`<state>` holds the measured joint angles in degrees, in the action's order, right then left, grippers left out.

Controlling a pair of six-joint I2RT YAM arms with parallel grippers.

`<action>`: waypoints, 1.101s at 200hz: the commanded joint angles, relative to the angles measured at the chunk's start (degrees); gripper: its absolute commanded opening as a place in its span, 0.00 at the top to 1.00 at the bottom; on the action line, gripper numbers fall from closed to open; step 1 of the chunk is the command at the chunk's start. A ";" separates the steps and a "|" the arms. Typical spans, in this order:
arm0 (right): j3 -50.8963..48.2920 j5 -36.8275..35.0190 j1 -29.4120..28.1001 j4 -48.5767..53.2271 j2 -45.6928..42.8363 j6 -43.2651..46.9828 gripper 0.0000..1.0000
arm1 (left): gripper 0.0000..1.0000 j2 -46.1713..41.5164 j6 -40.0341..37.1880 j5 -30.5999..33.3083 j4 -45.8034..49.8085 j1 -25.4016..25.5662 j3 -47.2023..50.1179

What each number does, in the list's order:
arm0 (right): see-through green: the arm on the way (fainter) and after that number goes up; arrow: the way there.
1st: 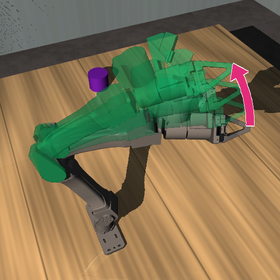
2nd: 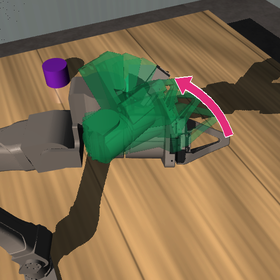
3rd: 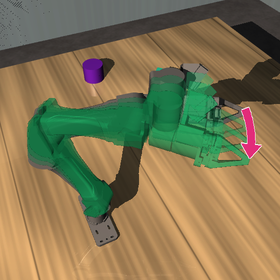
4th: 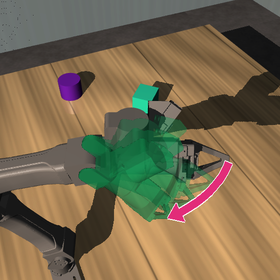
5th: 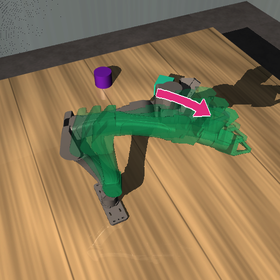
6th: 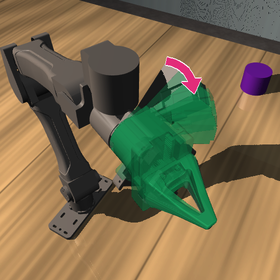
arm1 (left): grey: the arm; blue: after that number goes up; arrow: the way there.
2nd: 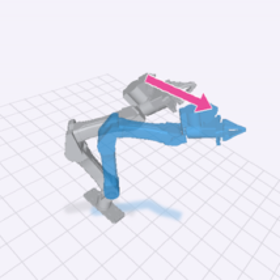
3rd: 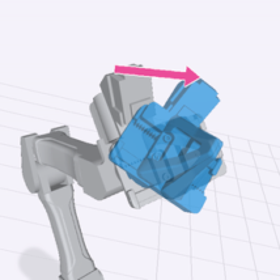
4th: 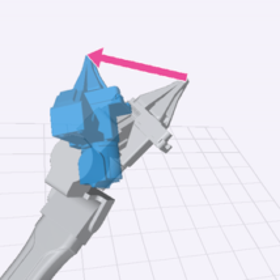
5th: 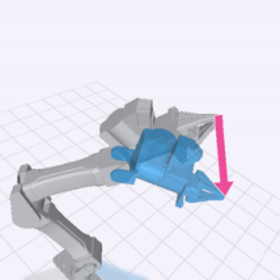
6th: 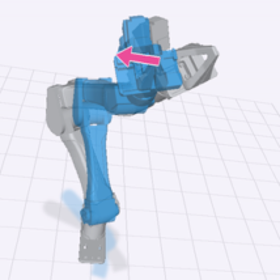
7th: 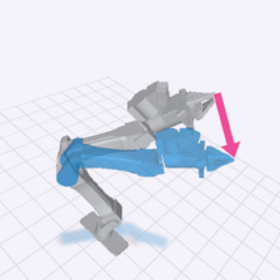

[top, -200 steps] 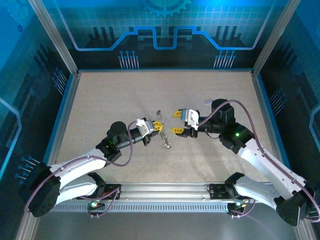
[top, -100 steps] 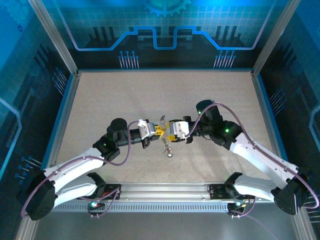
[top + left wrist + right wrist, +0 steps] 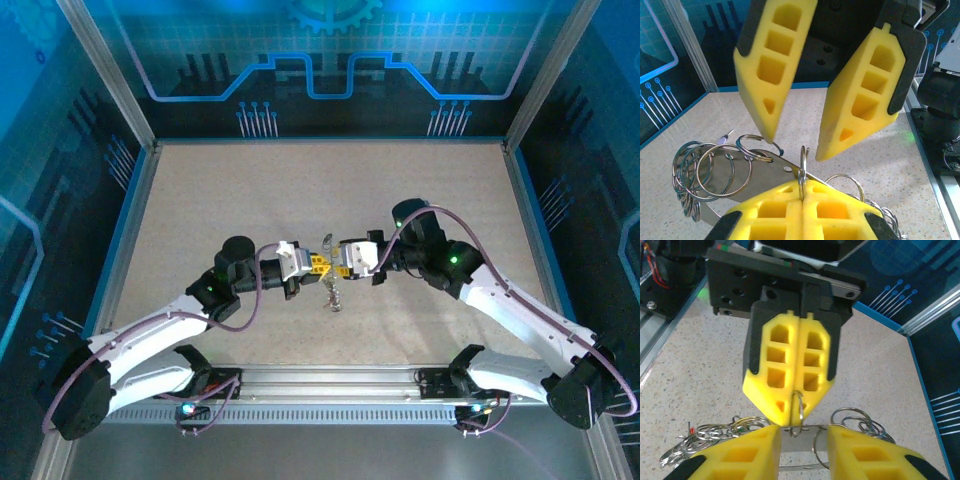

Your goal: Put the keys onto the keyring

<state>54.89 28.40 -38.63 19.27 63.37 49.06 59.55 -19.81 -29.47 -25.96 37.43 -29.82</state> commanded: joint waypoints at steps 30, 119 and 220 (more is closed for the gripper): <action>1.67 1.39 -0.65 1.62 0.71 0.07 0.75 | 1.00 0.23 0.11 -2.07 -4.57 -0.43 -2.43; 2.75 3.97 -0.79 1.45 2.15 -1.72 0.80 | 1.00 -0.01 -0.72 -2.26 -4.37 -0.34 -2.34; -0.74 1.27 -1.27 -3.72 -1.03 -0.71 1.00 | 0.59 -3.36 -0.78 0.13 -3.37 -0.39 -0.57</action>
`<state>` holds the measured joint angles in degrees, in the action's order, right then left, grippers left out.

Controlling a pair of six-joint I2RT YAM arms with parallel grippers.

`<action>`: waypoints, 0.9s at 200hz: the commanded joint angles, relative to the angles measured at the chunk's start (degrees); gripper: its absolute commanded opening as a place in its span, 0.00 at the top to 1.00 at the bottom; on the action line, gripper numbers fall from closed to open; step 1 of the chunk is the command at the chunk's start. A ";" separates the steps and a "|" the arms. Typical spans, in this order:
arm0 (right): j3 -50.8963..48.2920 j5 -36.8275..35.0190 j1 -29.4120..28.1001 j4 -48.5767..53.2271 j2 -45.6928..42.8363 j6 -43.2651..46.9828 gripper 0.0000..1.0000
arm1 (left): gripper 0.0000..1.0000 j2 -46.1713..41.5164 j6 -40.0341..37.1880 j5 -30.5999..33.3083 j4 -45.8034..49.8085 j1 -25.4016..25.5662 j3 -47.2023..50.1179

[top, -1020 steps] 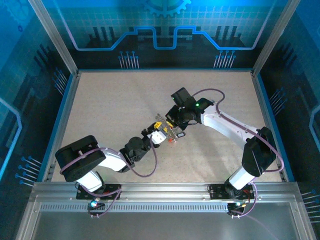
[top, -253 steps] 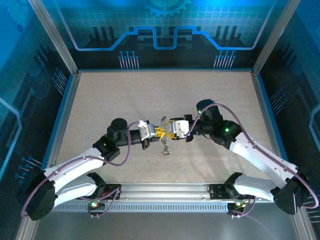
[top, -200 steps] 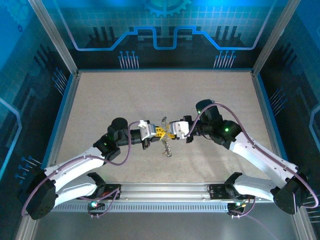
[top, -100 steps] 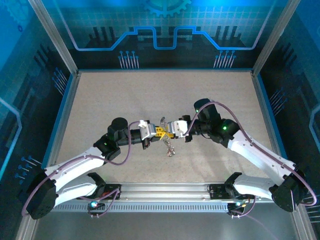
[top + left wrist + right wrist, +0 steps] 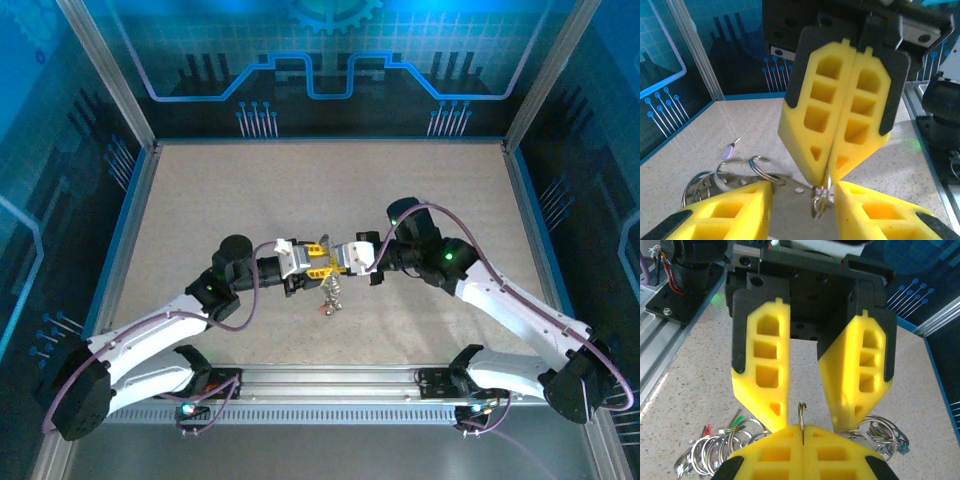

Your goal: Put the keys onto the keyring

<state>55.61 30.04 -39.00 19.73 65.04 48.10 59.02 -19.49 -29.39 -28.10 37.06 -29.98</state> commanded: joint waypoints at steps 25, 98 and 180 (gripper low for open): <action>-2.73 -1.08 -0.90 -5.50 -4.37 1.21 1.00 | 0.58 -4.17 -3.53 -0.01 2.25 0.02 -0.67; -3.76 1.10 -0.80 -6.37 -5.36 3.88 1.00 | 0.58 -4.38 -10.62 0.44 9.82 0.68 -2.83; -2.68 2.23 -0.87 -6.35 -3.18 4.20 1.00 | 0.67 -0.85 -14.35 4.16 8.21 4.08 -4.21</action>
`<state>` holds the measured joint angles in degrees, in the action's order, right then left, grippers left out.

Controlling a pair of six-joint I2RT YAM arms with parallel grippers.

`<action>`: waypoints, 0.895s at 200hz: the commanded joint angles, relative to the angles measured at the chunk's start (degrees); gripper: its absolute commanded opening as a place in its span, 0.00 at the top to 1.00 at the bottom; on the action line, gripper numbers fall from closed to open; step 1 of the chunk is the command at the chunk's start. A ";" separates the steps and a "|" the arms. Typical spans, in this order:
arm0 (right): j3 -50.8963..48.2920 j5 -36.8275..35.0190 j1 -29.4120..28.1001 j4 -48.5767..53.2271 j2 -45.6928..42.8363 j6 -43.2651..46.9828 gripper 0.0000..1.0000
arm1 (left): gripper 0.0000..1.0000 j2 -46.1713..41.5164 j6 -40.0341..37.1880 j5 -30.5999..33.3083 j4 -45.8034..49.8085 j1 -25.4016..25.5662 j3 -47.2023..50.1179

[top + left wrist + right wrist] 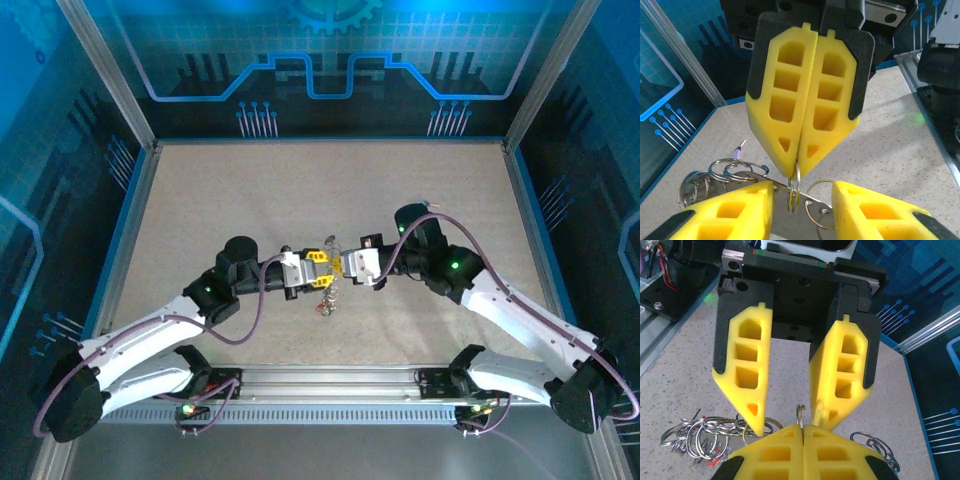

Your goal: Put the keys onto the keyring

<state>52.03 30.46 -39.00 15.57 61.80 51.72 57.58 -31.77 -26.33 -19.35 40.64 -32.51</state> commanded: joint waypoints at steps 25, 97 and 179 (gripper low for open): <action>0.87 1.71 -0.76 -1.96 0.18 0.56 1.00 | 0.72 -0.33 -1.80 2.29 -0.68 0.61 -1.27; 0.80 1.89 -0.81 -2.25 0.09 -0.03 1.00 | 0.82 -2.30 -2.53 4.69 -0.33 0.59 -0.23; 0.09 1.61 -0.66 -2.62 -0.80 -0.95 1.00 | 0.78 -4.17 -4.22 5.88 1.88 0.66 -0.08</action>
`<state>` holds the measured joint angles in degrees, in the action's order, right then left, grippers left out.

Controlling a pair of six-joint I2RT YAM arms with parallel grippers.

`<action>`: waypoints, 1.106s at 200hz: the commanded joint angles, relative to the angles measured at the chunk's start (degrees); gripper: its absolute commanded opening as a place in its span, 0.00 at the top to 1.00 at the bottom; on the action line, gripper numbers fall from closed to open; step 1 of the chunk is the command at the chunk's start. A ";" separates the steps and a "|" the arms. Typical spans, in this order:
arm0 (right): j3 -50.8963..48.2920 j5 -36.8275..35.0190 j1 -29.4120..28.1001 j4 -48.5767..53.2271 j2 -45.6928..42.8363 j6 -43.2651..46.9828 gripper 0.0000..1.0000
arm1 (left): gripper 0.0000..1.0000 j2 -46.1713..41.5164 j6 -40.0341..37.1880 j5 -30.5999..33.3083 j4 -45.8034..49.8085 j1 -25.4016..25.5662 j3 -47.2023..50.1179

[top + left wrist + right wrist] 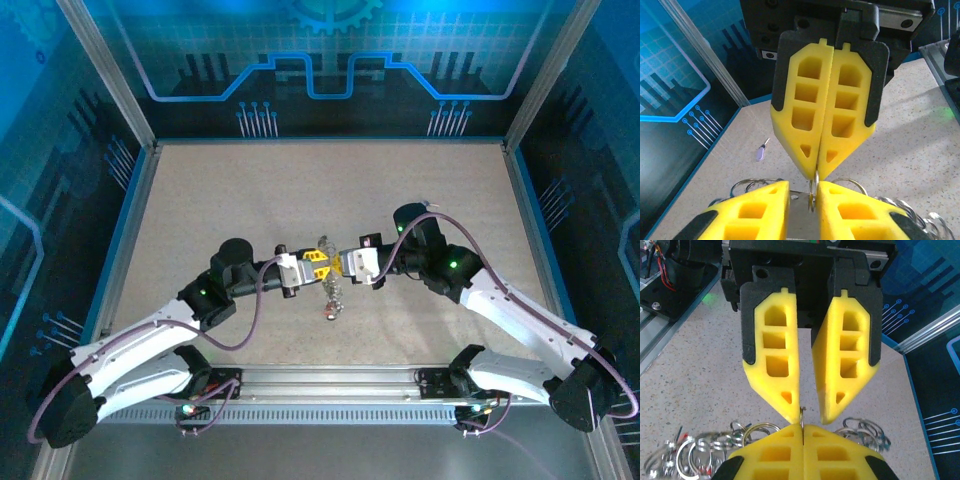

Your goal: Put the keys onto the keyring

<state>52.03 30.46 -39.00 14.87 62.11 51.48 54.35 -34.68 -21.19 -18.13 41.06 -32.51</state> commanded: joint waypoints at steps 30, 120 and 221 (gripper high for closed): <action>-0.55 1.46 -0.65 -3.49 -1.42 -1.76 1.00 | 0.79 0.36 -2.43 0.54 2.65 0.94 -1.23; -0.43 2.41 -0.65 -3.75 -1.20 -2.38 1.00 | 0.92 0.74 -3.17 3.85 -1.56 1.56 0.31; -4.19 8.43 7.21 -16.35 -3.36 -16.44 0.51 | 1.00 -0.11 -4.35 6.68 -1.23 1.62 0.99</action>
<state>51.24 33.78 -35.73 9.02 61.08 44.60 55.11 -37.89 -15.99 -18.04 42.46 -31.64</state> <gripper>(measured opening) 0.486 0.062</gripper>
